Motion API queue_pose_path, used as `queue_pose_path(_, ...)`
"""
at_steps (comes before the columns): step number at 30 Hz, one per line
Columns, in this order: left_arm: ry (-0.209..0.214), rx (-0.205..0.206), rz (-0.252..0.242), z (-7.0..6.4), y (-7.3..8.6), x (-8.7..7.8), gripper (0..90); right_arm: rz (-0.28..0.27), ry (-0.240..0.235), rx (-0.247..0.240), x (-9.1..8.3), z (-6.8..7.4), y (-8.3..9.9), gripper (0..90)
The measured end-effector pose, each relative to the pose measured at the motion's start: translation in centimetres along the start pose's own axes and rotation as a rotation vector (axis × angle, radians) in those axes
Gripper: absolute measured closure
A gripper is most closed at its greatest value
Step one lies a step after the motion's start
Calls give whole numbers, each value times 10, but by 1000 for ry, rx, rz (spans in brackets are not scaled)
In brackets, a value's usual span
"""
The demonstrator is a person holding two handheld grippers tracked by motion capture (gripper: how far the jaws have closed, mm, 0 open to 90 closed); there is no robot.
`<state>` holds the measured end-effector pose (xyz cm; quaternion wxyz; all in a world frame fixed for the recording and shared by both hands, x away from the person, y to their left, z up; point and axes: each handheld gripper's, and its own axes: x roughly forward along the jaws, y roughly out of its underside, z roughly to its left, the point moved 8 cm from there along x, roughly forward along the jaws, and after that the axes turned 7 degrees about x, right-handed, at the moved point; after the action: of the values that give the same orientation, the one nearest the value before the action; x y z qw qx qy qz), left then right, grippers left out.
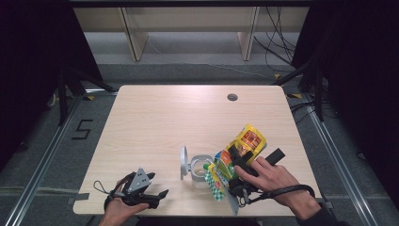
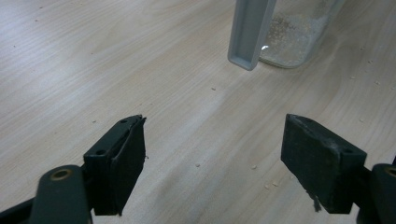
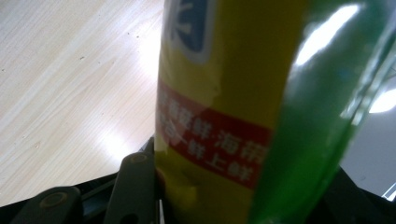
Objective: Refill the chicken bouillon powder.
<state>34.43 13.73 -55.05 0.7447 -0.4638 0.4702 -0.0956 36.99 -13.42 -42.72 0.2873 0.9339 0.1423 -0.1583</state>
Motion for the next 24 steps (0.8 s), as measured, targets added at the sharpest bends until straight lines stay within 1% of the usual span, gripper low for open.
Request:
queue_pose_path(1,-1,-3,-2,0,0,0,211,3,-4,-16,0,-1,1,576)
queue_pose_path(2,0,-32,-3,-2,0,1,210,4,8,-10,-1,-2,2,576)
queue_pose_path(3,5,-36,-4,-2,0,1,210,6,9,-7,-1,-2,2,576)
queue_pose_path(5,5,-37,-6,-2,0,1,210,6,8,-13,-1,-2,2,577)
queue_pose_path(6,3,-36,-2,-2,0,1,210,4,-6,-15,0,0,1,577)
queue_pose_path(8,5,-37,-5,-2,0,1,210,-1,-8,-11,0,0,1,577)
queue_pose_path(13,4,-37,-5,-2,0,1,210,-1,-7,-17,0,-1,1,577)
queue_pose_path(15,2,-36,-5,-2,0,1,210,-3,-8,-11,1,0,1,577)
queue_pose_path(16,1,-34,-4,-1,0,1,210,-2,-8,-11,1,0,1,577)
queue_pose_path(17,-9,-35,-12,-1,0,1,210,-1,-8,-12,0,0,1,577)
queue_pose_path(20,-7,-40,-13,-2,0,2,211,-2,-9,-15,0,-1,1,578)
queue_pose_path(21,-7,-40,-13,-2,0,2,211,-2,0,-17,0,-1,1,578)
queue_pose_path(22,-7,-40,-13,-2,0,2,211,-11,1,-50,1,-3,1,578)
queue_pose_path(23,-6,-39,-13,-2,0,2,211,-1,0,-16,0,-1,1,578)
queue_pose_path(24,-7,-39,-13,-1,0,2,211,-1,0,-17,0,-1,1,578)
